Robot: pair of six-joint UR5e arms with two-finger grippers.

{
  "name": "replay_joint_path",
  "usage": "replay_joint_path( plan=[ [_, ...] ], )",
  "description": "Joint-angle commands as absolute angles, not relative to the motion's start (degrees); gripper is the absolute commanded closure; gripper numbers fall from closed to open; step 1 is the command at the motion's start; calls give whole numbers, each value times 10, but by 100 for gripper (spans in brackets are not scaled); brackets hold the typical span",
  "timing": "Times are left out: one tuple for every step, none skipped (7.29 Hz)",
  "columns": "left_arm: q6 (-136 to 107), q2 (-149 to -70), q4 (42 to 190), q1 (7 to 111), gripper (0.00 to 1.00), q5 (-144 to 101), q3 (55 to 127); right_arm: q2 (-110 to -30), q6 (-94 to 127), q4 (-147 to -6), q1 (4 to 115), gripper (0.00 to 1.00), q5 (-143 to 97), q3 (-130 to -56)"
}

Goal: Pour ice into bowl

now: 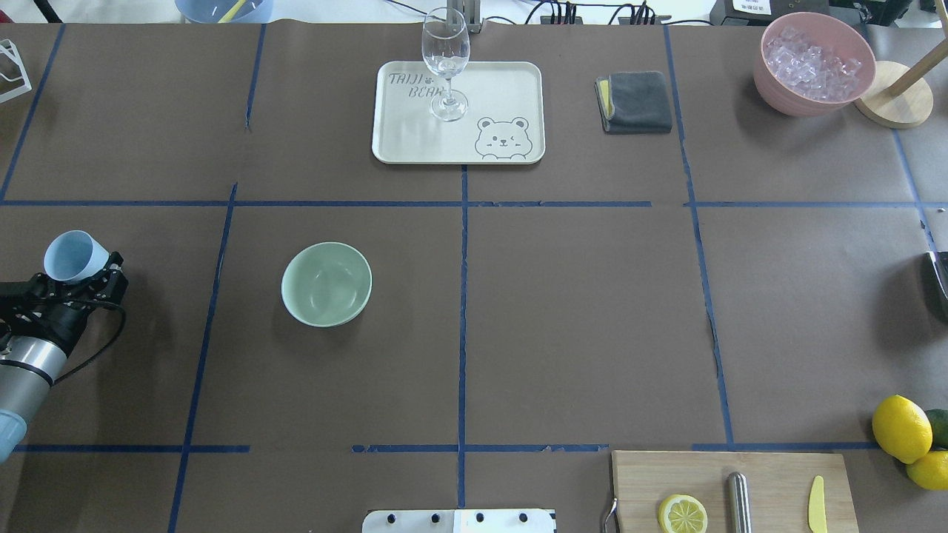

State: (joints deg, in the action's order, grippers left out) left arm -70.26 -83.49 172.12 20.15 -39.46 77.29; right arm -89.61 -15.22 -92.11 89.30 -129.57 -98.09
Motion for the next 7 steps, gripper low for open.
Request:
replay_joint_path(
  plan=[
    [-689,-830,1778,213,100,-450,800,-896,-152,-921,893,0,-1296,-981],
    [-583,-828,1782,220,100,-459,825,-896,-152,-921,893,0,-1296,-981],
    [-450,-835,1782,237,100,-461,868,-896,-151,-921,893,0,-1296,-981],
    [-433,-838,1785,243,100,-476,892,-897,-151,-921,893,0,-1296,-981],
    [-411,-843,1785,245,100,-509,916,-898,-151,-921,893,0,-1296,-980],
    [-387,-856,1776,244,100,-509,917,-901,-151,-921,893,0,-1296,-979],
    [-305,-858,1775,245,100,-505,914,-903,-152,-921,893,0,-1296,-979]
  ],
)
